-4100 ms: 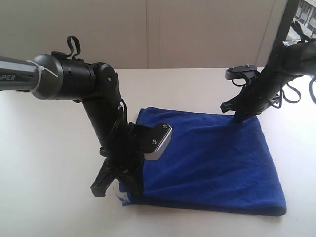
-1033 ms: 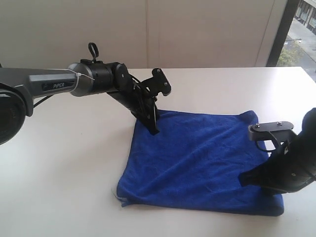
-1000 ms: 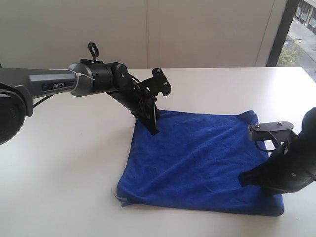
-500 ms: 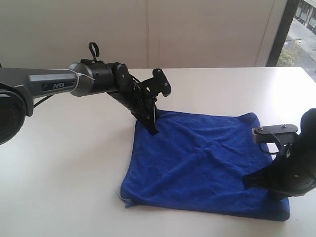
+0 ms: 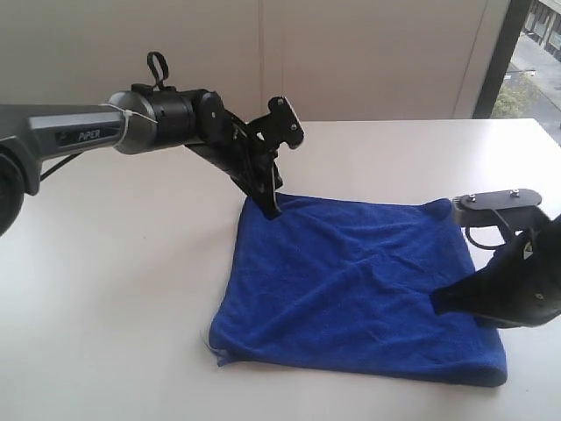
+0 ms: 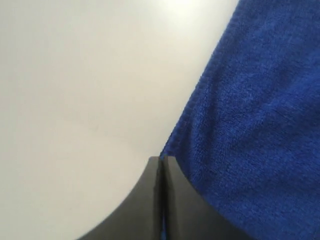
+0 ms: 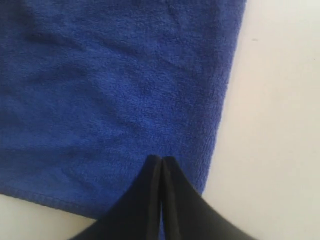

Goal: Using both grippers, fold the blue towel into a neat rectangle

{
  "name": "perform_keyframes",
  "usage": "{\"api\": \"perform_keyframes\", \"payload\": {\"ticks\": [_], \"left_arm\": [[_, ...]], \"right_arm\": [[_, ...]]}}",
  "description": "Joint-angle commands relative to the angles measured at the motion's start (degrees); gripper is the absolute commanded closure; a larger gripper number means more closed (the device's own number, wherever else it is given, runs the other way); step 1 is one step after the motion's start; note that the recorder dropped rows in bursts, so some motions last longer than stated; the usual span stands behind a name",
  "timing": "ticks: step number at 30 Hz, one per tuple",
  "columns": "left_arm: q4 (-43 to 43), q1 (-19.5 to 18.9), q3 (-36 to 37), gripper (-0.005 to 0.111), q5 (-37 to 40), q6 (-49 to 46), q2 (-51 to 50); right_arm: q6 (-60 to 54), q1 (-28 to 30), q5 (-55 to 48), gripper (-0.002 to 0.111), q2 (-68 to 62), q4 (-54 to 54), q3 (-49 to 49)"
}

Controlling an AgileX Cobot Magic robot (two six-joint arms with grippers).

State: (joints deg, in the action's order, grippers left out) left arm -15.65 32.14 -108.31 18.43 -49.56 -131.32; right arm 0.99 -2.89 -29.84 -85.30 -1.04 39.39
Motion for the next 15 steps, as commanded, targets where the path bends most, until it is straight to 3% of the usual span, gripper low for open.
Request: {"api": "perform_keyframes", "payload": {"ticks": [1, 15], "left_arm": [[-1.48, -0.04, 0.20, 0.107, 0.62, 1.16, 0.90], [-0.09, -0.04, 0.30, 0.107, -0.78, 1.04, -3.03]], "right_arm": [[-3.47, -0.07, -0.07, 0.108, -1.13, -3.32, -1.56], [-3.47, -0.07, -2.87, 0.108, -4.20, -3.86, -2.90]]}}
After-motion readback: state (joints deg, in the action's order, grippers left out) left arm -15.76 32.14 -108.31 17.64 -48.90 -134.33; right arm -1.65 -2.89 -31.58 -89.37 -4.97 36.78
